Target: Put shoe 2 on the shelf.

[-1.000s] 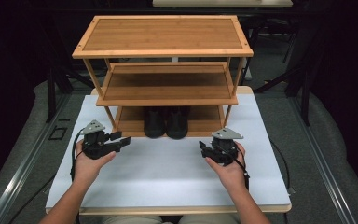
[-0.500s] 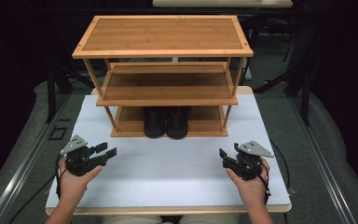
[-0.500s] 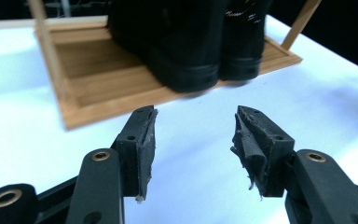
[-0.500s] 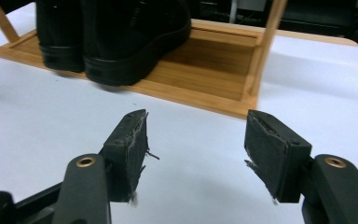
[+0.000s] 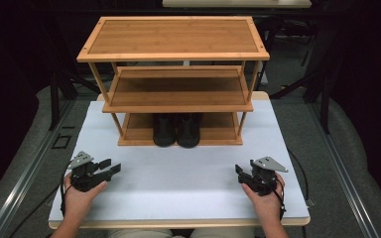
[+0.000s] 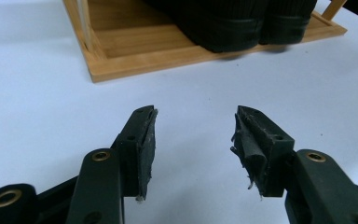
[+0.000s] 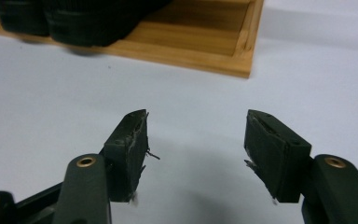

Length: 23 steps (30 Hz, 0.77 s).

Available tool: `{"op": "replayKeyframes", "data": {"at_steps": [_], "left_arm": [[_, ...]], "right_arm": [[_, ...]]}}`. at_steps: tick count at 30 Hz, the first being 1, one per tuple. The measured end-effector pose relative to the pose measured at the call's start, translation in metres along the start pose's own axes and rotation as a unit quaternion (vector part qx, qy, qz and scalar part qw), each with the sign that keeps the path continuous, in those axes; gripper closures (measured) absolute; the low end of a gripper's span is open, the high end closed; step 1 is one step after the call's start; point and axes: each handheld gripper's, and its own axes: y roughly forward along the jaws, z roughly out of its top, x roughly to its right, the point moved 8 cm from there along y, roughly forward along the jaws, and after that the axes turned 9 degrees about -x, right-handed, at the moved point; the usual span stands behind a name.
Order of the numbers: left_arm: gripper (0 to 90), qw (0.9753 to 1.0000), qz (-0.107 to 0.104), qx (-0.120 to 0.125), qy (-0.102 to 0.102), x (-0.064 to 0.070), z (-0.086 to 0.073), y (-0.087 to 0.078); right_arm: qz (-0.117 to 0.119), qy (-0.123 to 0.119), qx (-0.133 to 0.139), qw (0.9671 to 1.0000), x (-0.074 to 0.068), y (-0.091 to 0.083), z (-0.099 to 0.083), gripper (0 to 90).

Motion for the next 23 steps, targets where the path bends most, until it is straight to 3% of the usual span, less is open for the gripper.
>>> {"op": "replayKeyframes", "data": {"at_steps": [7,23], "left_arm": [[48.2,0.9998,-0.012,-0.013,0.003,0.003,-0.003,0.008],[44.6,0.9995,-0.021,-0.020,0.015,0.013,-0.004,0.016]], "right_arm": [[0.004,-0.011,-0.026,0.9996,-0.002,0.012,-0.007,39.0],[0.006,-0.015,-0.029,0.9995,-0.005,0.015,-0.009,38.7]]}}
